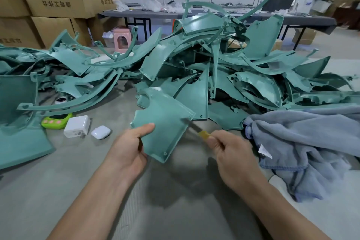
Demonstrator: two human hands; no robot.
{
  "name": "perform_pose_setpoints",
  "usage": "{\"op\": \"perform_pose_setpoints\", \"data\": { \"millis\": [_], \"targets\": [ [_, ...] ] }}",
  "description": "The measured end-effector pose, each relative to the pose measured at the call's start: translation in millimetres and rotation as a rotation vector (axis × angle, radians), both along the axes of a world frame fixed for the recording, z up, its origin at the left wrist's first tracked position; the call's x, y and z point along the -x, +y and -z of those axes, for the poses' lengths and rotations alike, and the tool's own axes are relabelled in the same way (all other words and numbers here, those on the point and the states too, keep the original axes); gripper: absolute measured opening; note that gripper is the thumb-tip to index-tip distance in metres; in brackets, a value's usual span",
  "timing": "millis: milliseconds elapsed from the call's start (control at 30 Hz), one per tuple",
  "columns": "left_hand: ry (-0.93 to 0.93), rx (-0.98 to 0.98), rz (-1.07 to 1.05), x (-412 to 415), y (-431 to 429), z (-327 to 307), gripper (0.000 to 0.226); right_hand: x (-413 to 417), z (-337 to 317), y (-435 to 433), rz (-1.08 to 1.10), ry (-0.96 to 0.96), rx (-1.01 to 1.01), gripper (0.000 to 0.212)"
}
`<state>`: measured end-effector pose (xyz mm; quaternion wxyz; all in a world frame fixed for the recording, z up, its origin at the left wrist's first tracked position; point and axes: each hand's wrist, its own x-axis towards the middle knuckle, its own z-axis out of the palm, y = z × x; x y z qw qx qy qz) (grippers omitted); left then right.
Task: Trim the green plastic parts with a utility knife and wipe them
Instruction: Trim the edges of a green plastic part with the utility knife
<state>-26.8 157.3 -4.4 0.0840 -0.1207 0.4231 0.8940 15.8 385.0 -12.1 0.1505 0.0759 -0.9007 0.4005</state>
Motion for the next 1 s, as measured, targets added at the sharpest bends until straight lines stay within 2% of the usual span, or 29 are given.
{"op": "perform_pose_setpoints", "data": {
  "millis": [233, 333, 467, 500, 567, 633, 667, 733, 800, 900, 967, 1000],
  "targets": [
    [-0.043, -0.135, 0.031, -3, -5, -7, 0.033, -26, 4, -16, -0.293, 0.053, -0.201, 0.024],
    [-0.035, -0.137, 0.074, -4, -5, -8, 0.047, -15, 1, -9, -0.180, 0.029, -0.140, 0.028],
    [-0.020, -0.132, 0.092, -5, -4, -8, 0.046, 6, -2, 4, 0.129, 0.062, -0.022, 0.040],
    [-0.018, -0.136, 0.090, -5, -4, -8, 0.046, 7, -1, 7, 0.109, 0.069, 0.029, 0.039],
    [-0.017, -0.150, 0.083, -4, -5, -7, 0.046, -2, 2, 5, -0.078, 0.031, 0.107, 0.037],
    [-0.016, -0.162, 0.075, -4, -6, -7, 0.048, -10, 6, -3, -0.251, -0.027, 0.050, 0.040],
    [-0.018, -0.172, 0.075, -4, -6, -7, 0.049, -10, 9, -5, -0.257, -0.030, -0.001, 0.041],
    [-0.022, -0.191, 0.079, -4, -7, -7, 0.050, 2, 8, -5, -0.085, -0.014, -0.035, 0.041],
    [-0.023, -0.192, 0.075, -3, -7, -8, 0.049, 10, 5, 0, 0.070, 0.012, 0.069, 0.041],
    [-0.029, -0.178, 0.056, -3, -7, -8, 0.048, 1, 6, 3, -0.085, 0.025, 0.181, 0.038],
    [-0.035, -0.191, 0.050, -4, -6, -8, 0.048, -8, 10, -5, -0.214, -0.026, 0.114, 0.037],
    [-0.035, -0.195, 0.049, -4, -6, -9, 0.048, -7, 11, -8, -0.201, -0.029, 0.088, 0.037]
  ]
}}
